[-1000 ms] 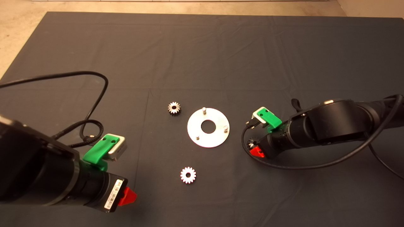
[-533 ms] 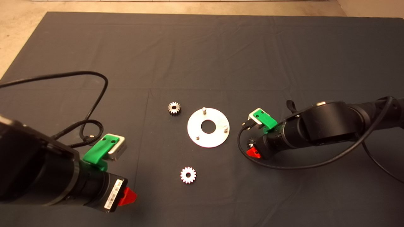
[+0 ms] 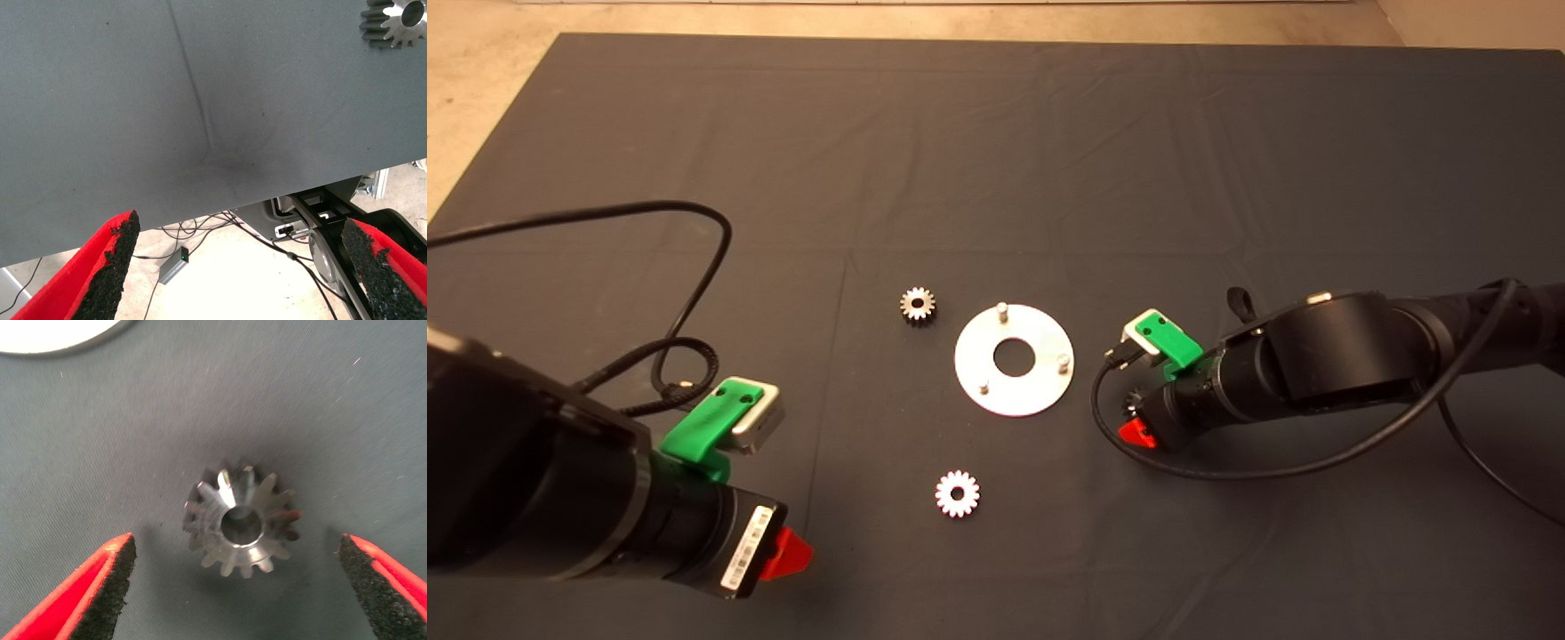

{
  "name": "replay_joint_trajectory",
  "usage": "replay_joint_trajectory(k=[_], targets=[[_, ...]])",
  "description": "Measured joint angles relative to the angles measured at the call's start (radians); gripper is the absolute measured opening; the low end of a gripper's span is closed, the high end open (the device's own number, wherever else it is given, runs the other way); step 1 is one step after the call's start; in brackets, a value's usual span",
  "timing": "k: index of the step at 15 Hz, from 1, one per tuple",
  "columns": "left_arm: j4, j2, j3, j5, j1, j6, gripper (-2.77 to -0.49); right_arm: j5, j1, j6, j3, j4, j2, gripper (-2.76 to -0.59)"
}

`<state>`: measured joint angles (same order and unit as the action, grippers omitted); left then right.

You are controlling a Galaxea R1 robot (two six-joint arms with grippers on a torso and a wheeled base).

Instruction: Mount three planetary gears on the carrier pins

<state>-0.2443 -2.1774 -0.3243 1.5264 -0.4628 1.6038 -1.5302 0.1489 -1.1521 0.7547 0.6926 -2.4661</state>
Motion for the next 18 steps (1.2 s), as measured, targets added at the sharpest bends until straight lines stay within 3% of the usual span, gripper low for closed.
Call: replay_joint_trajectory(k=[5,10,18], targets=[[0.0,0.0,0.0,0.0,0.0,0.0,-1.09,0.0,-0.009,0.0,0.004,0.008,-0.014,-1.4],[0.0,0.0,0.0,0.0,0.0,0.0,-1.09,0.0,-0.017,0.0,0.011,0.021,-0.014,-1.4],[0.0,0.0,0.0,0.0,0.0,0.0,-1.09,0.0,-0.018,0.002,0.027,0.027,-0.017,-1.78]])
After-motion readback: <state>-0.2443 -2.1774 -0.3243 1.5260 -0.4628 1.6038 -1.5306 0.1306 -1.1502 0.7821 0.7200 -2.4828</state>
